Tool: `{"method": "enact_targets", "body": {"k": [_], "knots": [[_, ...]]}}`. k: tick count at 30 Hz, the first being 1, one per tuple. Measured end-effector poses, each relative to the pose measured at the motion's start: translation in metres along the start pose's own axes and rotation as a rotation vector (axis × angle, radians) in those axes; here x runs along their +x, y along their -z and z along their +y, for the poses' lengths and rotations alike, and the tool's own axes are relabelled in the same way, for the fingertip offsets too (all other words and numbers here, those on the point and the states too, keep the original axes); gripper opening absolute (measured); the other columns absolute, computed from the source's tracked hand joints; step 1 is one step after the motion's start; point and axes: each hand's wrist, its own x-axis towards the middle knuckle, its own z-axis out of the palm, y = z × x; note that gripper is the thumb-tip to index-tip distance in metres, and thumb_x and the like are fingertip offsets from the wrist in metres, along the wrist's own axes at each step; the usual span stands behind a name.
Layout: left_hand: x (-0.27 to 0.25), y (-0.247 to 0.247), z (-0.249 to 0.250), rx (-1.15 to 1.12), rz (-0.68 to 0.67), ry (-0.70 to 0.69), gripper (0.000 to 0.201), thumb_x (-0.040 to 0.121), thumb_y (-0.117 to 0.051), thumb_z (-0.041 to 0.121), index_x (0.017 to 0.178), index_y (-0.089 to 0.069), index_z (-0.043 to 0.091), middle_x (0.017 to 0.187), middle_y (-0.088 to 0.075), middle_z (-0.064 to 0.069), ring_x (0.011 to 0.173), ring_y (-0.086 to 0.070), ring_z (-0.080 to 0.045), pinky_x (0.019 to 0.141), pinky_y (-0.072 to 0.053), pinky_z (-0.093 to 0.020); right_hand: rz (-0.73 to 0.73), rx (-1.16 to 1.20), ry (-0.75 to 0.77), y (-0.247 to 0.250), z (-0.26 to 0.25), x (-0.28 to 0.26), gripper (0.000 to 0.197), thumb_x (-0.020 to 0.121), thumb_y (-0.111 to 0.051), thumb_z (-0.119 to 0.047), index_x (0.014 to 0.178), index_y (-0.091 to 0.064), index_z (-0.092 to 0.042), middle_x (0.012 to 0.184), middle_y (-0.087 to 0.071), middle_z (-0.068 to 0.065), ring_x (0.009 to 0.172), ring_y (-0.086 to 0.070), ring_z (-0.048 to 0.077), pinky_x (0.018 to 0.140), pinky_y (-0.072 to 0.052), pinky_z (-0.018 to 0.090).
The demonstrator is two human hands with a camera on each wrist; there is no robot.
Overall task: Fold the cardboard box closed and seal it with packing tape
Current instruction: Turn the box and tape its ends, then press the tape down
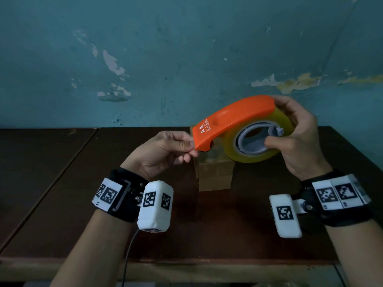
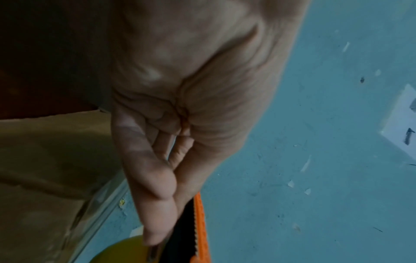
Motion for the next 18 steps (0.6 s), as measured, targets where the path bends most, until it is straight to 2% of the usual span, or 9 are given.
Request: {"method": "enact_targets", "body": {"k": [4,7,10,13,15,17,18], "knots": [[-0.003,0.01,0.004,0.077,0.067,-0.044,0.004,0.075,-0.072,0.01,0.073,-0.069,0.01,0.059,-0.066,0.0,0.043,-0.055,-0.001,0.042,-0.041,-0.009,0.0,-0.024,0.007,0.012,0.0,0.002,0.074,0.057,-0.064,0.012,0.12,-0.061,-0.025,0.101,-0.07,-0.009,0.095,-0.07,0.013,0.084,-0.057,0.027],[-0.007,0.029,0.005,0.087,0.119,-0.078,0.017,0.061,-0.087,0.008,0.061,-0.072,0.016,0.056,-0.064,0.002,0.042,-0.051,0.0,0.041,-0.037,-0.009,0.06,0.005,0.003,0.03,0.004,0.007,0.077,0.053,-0.06,0.015,0.12,-0.063,-0.023,0.095,-0.072,-0.01,0.091,-0.07,0.014,0.08,-0.057,0.027],[-0.008,0.035,0.001,0.057,0.114,-0.083,0.011,0.06,-0.08,0.022,0.06,-0.069,0.018,0.057,-0.062,0.002,0.043,-0.05,-0.002,0.043,-0.038,-0.01,0.029,-0.008,0.0,0.038,0.007,0.006,0.077,0.052,-0.058,0.015,0.118,-0.063,-0.024,0.093,-0.071,-0.008,0.089,-0.07,0.013,0.077,-0.057,0.025],[-0.001,0.03,-0.002,-0.026,0.133,-0.095,0.015,0.062,-0.079,0.026,0.061,-0.065,0.02,0.058,-0.057,0.003,0.045,-0.048,-0.005,0.045,-0.038,-0.013,-0.011,-0.007,-0.002,0.037,0.009,0.003,0.074,0.054,-0.059,0.013,0.117,-0.062,-0.027,0.093,-0.069,-0.005,0.089,-0.069,0.016,0.078,-0.058,0.028],[0.002,0.025,-0.001,0.003,0.174,-0.108,0.023,0.068,-0.081,0.031,0.06,-0.062,0.021,0.057,-0.053,0.004,0.046,-0.047,-0.007,0.045,-0.035,-0.015,-0.044,-0.012,0.009,0.038,0.008,0.003,0.068,0.059,-0.067,0.007,0.118,-0.061,-0.025,0.097,-0.069,-0.003,0.093,-0.069,0.019,0.083,-0.058,0.032],[0.004,0.022,0.0,0.104,0.224,-0.154,0.035,0.077,-0.085,0.029,0.058,-0.058,0.019,0.054,-0.051,0.004,0.045,-0.044,-0.007,0.044,-0.032,-0.015,-0.082,-0.021,0.01,0.042,0.006,0.003,0.063,0.063,-0.079,-0.008,0.123,-0.059,-0.017,0.103,-0.071,-0.005,0.097,-0.07,0.02,0.088,-0.058,0.032],[0.003,0.02,0.001,0.142,0.243,-0.176,0.034,0.078,-0.083,0.027,0.058,-0.058,0.017,0.053,-0.052,0.003,0.044,-0.043,-0.006,0.043,-0.031,-0.013,-0.095,-0.037,0.007,0.043,0.003,0.003,0.066,0.064,-0.083,-0.017,0.125,-0.058,-0.013,0.105,-0.073,-0.005,0.099,-0.071,0.019,0.088,-0.058,0.031]]}}
